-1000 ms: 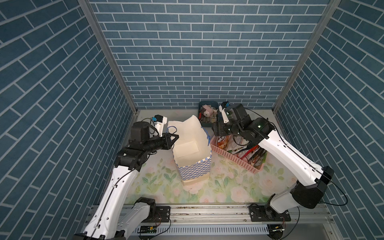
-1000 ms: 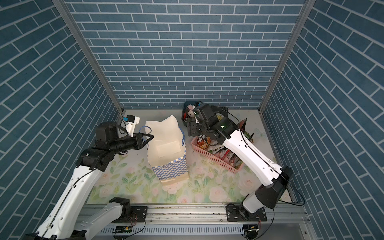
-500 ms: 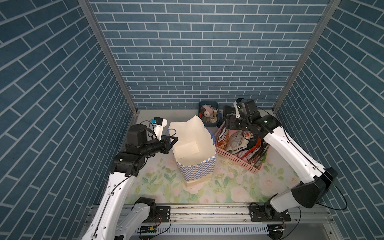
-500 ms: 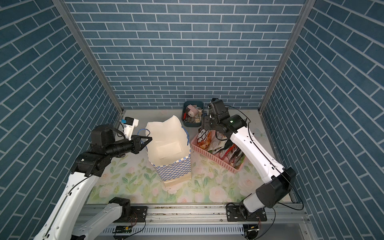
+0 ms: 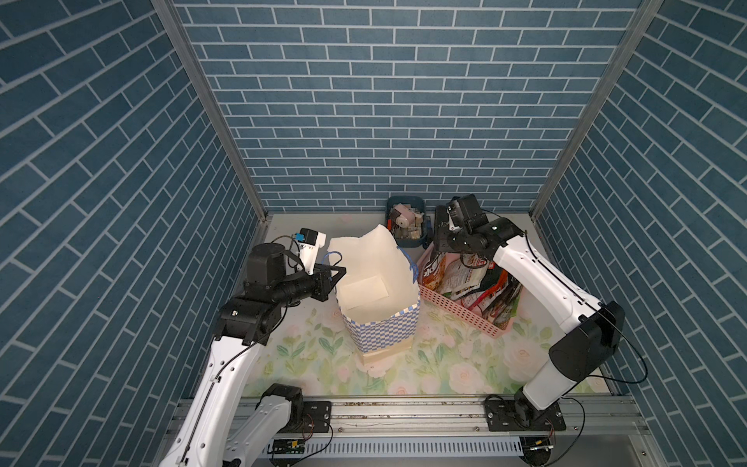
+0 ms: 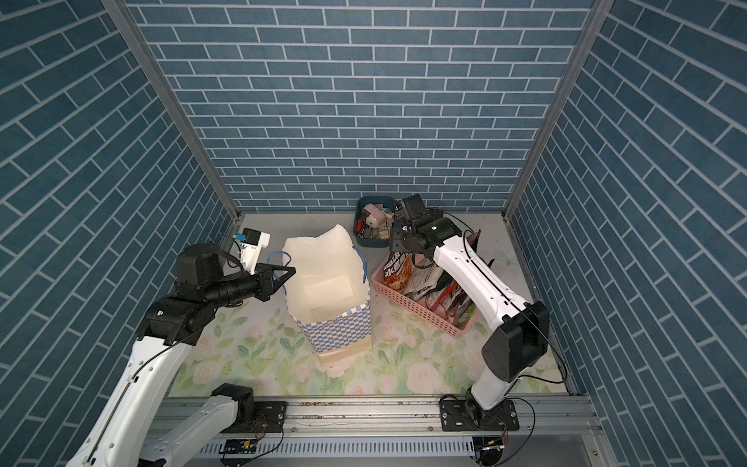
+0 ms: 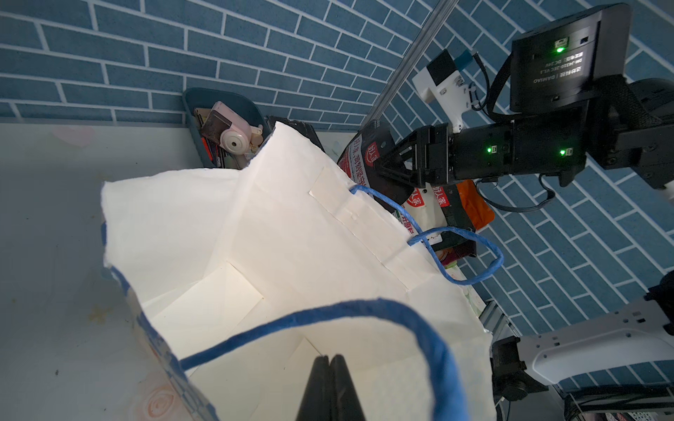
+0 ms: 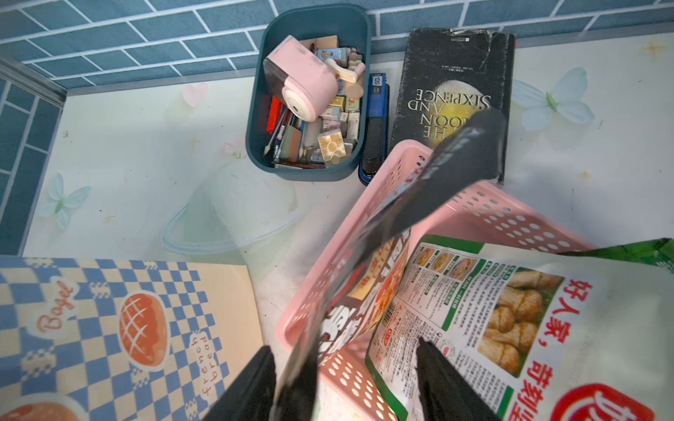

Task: Place the condiment packets inside the bag
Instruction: Pick up the condiment packet from the storage box.

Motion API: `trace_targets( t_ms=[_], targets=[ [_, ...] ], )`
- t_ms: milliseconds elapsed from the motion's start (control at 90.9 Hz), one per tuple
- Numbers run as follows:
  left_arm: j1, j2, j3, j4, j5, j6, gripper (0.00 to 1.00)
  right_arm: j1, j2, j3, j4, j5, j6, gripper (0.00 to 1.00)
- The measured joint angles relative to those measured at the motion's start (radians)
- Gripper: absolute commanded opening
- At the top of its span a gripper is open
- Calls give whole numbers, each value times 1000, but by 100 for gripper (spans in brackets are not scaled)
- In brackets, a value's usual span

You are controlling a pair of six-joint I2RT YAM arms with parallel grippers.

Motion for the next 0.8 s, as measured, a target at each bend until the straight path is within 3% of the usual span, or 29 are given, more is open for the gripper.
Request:
trace_targets(
  t_ms=[220, 297, 462, 803],
  targets=[
    [0, -7, -4, -1, -19, 8, 0, -21, 13, -34, 4, -30, 7, 55],
    [0, -8, -4, -3, -25, 10, 0, -25, 21, -34, 13, -36, 6, 45],
    [0, -13, -4, -12, -41, 14, 0, -29, 24, -47, 37, -49, 7, 0],
    [0, -18, -5, -18, -70, 21, 0, -29, 16, 26, -39, -64, -72, 0]
  ],
)
